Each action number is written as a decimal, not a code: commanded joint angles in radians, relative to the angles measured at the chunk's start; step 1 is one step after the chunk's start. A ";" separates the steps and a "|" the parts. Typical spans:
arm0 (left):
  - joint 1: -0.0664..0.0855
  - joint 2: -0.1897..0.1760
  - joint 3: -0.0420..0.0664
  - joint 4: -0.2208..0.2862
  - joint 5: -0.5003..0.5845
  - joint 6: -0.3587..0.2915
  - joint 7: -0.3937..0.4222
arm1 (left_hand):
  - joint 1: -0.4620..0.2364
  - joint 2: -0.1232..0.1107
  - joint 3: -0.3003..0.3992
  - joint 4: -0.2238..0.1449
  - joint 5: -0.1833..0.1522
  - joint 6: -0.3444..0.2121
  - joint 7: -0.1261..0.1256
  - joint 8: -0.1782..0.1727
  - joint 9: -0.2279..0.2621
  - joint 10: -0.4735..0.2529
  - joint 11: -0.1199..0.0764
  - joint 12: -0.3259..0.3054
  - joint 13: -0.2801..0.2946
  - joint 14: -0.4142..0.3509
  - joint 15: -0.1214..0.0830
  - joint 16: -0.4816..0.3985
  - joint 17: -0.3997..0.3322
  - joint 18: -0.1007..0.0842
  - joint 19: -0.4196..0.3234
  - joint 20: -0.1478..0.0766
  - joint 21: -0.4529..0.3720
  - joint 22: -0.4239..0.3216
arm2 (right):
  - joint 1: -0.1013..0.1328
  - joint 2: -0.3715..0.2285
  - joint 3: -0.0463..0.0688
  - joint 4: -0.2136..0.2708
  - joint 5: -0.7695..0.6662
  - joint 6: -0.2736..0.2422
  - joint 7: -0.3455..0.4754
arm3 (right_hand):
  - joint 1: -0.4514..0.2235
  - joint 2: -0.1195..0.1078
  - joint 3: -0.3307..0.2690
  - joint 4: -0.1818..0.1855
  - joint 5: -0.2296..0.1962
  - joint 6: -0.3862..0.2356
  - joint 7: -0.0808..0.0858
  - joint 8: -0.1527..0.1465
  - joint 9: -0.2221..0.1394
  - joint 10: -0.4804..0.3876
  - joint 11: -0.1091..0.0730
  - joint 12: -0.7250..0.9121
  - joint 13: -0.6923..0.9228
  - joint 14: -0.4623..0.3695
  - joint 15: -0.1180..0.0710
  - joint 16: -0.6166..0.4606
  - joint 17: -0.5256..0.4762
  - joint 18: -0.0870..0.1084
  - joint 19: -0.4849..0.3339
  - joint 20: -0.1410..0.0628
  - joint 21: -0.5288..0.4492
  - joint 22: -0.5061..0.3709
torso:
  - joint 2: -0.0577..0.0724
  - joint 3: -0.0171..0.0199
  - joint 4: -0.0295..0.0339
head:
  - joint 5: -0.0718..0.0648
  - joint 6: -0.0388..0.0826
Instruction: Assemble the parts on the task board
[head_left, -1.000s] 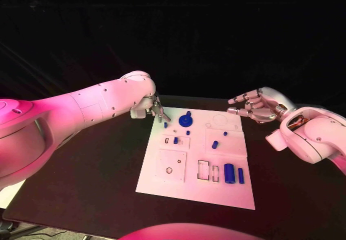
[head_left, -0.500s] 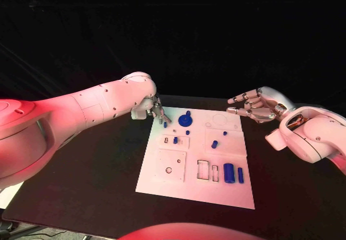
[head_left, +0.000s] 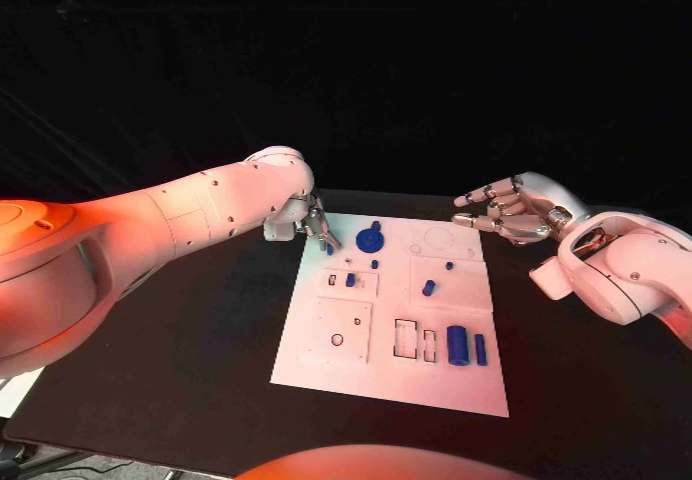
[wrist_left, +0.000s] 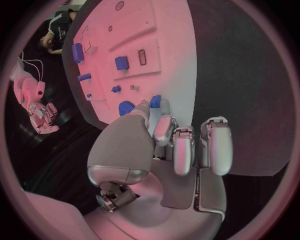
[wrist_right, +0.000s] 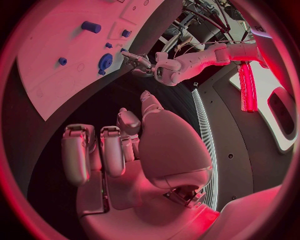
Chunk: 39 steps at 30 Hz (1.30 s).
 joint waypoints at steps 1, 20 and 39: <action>0.000 0.002 0.000 -0.002 0.012 -0.006 0.016 | 0.025 0.006 0.018 -0.007 0.002 0.003 -0.005 0.003 -0.004 0.001 -0.010 0.001 -0.003 0.104 -0.003 0.003 0.263 0.007 0.031 0.001 0.000 0.122 | -0.001 0.001 0.000 0.000 -0.006 0.011 0.008 | 0.001 0.012 -0.006 -0.002 0.002 0.008 0.000 -0.001 0.000 -0.002 -0.005 -0.003 -0.001 0.076 -0.004 -0.003 0.139 0.003 0.016 -0.003 -0.004 0.086 | 0.000 0.0003 0.0006 | -0.001 -0.001; -0.001 -0.019 -0.001 0.029 0.052 -0.153 0.076 | 0.062 -0.081 0.541 -0.138 0.001 -0.037 -0.001 0.076 0.020 0.005 -0.012 -0.008 -0.017 0.104 0.000 0.003 0.263 0.007 0.032 -0.003 -0.003 0.126 | -0.001 0.002 0.000 -0.003 -0.006 0.018 0.006 | 0.001 0.012 -0.006 -0.002 0.002 0.008 0.000 -0.001 0.000 -0.002 -0.005 -0.003 -0.001 0.076 -0.004 -0.003 0.139 0.003 0.016 -0.003 -0.004 0.086 | -0.001 0.0005 0.0005 | -0.001 -0.003; -0.036 -0.189 -0.003 0.337 0.037 -0.256 0.085 | 0.018 -0.138 0.629 -0.201 0.015 -0.039 -0.008 0.118 0.044 0.013 -0.015 -0.006 -0.021 0.104 -0.006 0.003 0.263 0.004 0.039 -0.005 0.005 0.139 | -0.001 0.000 0.000 -0.004 -0.005 0.025 0.001 | 0.002 0.013 -0.007 -0.002 0.003 0.008 0.000 -0.001 0.000 -0.002 -0.005 -0.003 -0.001 0.076 -0.004 -0.003 0.139 0.003 0.016 -0.003 -0.004 0.087 | -0.001 0.0018 0.0026 | 0.004 -0.004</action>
